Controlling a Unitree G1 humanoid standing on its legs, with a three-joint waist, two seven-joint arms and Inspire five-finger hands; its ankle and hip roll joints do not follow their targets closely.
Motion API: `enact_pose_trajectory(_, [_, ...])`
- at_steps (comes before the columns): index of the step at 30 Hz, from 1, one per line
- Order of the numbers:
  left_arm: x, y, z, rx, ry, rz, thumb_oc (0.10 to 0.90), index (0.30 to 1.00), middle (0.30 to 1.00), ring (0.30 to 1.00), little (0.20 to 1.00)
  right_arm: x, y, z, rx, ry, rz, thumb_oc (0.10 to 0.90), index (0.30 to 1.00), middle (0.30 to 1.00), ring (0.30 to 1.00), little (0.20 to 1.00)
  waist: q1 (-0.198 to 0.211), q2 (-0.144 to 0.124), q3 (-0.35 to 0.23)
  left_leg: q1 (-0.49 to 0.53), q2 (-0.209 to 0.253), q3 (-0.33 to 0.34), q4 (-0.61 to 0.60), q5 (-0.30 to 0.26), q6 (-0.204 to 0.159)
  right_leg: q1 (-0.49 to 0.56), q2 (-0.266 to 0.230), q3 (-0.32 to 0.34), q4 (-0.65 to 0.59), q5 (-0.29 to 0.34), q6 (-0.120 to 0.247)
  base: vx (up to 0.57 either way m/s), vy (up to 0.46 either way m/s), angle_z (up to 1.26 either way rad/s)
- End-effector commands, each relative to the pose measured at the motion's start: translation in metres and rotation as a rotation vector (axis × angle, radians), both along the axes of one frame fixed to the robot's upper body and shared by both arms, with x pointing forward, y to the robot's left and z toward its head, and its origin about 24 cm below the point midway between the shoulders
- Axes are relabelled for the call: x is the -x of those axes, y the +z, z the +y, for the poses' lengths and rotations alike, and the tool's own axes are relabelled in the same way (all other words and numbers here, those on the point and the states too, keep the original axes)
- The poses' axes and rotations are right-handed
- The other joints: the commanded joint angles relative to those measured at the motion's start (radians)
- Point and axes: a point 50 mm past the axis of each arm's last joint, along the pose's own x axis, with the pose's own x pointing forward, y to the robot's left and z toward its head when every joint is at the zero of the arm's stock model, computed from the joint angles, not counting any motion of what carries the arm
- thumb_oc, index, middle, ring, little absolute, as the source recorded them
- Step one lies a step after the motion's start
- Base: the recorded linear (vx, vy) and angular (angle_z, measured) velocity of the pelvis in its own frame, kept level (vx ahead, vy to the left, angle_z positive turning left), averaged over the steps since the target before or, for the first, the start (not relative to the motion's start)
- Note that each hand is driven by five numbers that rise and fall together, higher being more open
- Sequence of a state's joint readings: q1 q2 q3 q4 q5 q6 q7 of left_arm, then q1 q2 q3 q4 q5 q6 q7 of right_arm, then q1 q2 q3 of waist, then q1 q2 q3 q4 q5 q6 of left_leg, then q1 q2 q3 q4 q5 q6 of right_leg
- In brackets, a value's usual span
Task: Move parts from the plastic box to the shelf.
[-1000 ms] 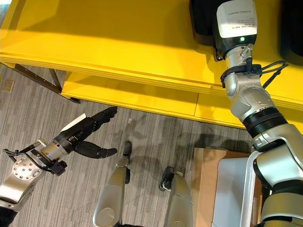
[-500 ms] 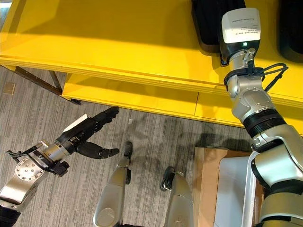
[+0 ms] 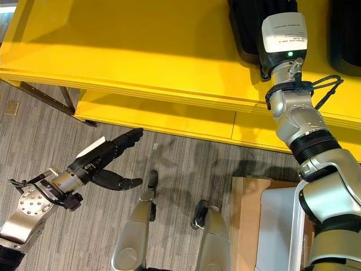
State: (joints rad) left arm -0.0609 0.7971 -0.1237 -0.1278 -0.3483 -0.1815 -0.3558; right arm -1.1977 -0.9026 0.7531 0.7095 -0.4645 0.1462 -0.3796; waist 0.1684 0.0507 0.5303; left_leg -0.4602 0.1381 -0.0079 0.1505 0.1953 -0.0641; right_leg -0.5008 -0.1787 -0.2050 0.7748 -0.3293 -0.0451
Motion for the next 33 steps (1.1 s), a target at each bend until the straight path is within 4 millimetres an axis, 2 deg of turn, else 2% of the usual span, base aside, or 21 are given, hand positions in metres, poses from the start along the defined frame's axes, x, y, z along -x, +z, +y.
enact_pose_trajectory(1, [0.006, 0.029, -0.028, 0.140, -0.104, -0.178, 0.900, 1.000, 1.000, 1.000, 1.000, 0.018, 0.079, 0.015, -0.116, 0.114, -0.280, 0.900, 1.000, 1.000, 1.000, 1.000, -0.001, 0.042, -0.028, 0.087, 0.090, -0.029, 0.121, -0.185, -0.033, 0.032, 0.000, 0.074, -0.118, 0.075, 0.068, -0.01, 0.054, -0.09])
enact_pose_trajectory(5, [0.005, 0.029, -0.028, 0.142, -0.101, -0.176, 0.900, 1.000, 1.000, 1.000, 1.000, 0.017, 0.076, 0.023, -0.181, 0.146, -0.277, 0.900, 1.000, 1.000, 1.000, 1.000, -0.003, 0.045, -0.030, 0.092, 0.088, -0.028, 0.117, -0.185, -0.034, 0.033, 0.000, 0.078, -0.123, 0.076, 0.068, 0.00, 0.020, -0.03])
enact_pose_trajectory(14, [0.004, 0.029, -0.029, 0.149, -0.098, -0.172, 0.900, 1.000, 1.000, 1.000, 1.000, 0.016, 0.071, 0.021, -0.230, 0.128, -0.295, 0.900, 1.000, 1.000, 1.000, 1.000, -0.004, 0.048, -0.033, 0.099, 0.087, -0.031, 0.115, -0.187, -0.032, 0.039, 0.001, 0.079, -0.127, 0.077, 0.069, 0.00, 0.000, 0.00])
enact_pose_trajectory(18, [0.003, 0.028, -0.030, 0.151, -0.103, -0.168, 0.900, 1.000, 1.000, 1.000, 1.000, 0.016, 0.069, 0.021, -0.225, 0.145, -0.284, 0.900, 1.000, 1.000, 1.000, 1.000, -0.004, 0.047, -0.035, 0.100, 0.085, -0.033, 0.117, -0.190, -0.033, 0.042, 0.002, 0.080, -0.129, 0.077, 0.069, 0.00, 0.000, 0.02])
enact_pose_trajectory(25, [0.004, 0.027, -0.028, 0.145, -0.108, -0.157, 0.900, 1.000, 1.000, 1.000, 1.000, 0.015, 0.061, 0.038, -0.186, 0.246, -0.196, 0.900, 1.000, 1.000, 1.000, 1.000, -0.011, 0.044, -0.038, 0.110, 0.084, -0.031, 0.116, -0.190, -0.033, 0.051, 0.006, 0.085, -0.138, 0.079, 0.068, 0.01, 0.003, -0.02])
enact_pose_trajectory(33, [0.003, 0.024, -0.029, 0.157, -0.111, -0.135, 0.900, 1.000, 1.000, 1.000, 1.000, 0.015, 0.053, 0.043, -0.192, 0.282, -0.197, 0.900, 1.000, 1.000, 1.000, 1.000, -0.015, 0.046, -0.039, 0.112, 0.083, -0.029, 0.117, -0.191, -0.029, 0.060, 0.006, 0.089, -0.154, 0.088, 0.068, 0.00, 0.007, -0.01])
